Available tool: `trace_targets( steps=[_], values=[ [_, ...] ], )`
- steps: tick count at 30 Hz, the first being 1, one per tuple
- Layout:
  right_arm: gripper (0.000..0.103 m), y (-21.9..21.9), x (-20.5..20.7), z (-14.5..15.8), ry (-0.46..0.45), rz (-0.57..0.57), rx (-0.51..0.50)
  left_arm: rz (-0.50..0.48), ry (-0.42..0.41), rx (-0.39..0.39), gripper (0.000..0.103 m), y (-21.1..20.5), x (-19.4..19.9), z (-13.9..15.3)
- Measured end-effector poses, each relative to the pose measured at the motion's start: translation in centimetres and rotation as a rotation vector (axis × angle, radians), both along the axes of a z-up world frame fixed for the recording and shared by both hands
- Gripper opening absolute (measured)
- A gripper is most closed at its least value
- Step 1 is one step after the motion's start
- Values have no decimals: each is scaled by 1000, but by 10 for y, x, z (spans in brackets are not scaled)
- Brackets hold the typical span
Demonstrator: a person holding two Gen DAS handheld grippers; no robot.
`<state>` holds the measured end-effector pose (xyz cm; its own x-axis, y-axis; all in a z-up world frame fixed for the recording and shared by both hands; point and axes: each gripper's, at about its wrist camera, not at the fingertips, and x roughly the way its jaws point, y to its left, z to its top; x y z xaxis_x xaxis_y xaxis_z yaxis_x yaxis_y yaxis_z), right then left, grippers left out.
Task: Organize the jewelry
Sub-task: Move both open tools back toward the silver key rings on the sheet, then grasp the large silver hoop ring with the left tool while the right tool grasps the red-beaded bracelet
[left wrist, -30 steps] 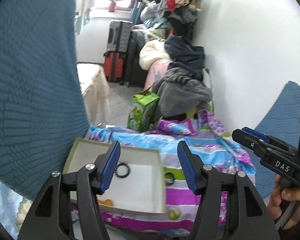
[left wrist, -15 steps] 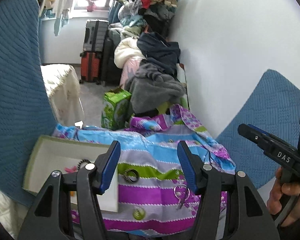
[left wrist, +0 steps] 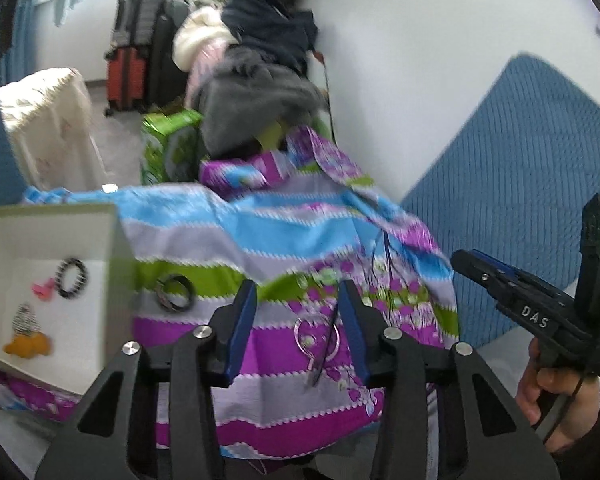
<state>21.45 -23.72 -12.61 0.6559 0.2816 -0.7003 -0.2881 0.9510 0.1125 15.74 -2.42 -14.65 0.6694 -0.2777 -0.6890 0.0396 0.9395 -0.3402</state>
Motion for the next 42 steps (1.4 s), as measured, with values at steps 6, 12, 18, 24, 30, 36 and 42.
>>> trace_targets(
  steps=[6,12,18,24,30,36,42],
  values=[
    [26,-15,9,-55,87,-14,-27,-67,94,-16,29,-23,20,-48],
    [21,-18,21,-96,148,-3,-43,-103,157,-1,28,-38,38,-86],
    [17,-18,37,-133,226,8,-43,-125,223,29,28,-47,52,-120],
    [15,-16,49,-151,264,22,-57,-139,243,60,26,-53,59,-136],
    [15,-12,56,-155,273,43,-35,-167,230,119,21,-61,66,-141],
    [22,-14,58,-157,276,32,-27,-195,208,199,1,-72,72,-143],
    [32,-7,62,-160,288,55,1,-178,211,199,1,-70,71,-143]
  ],
)
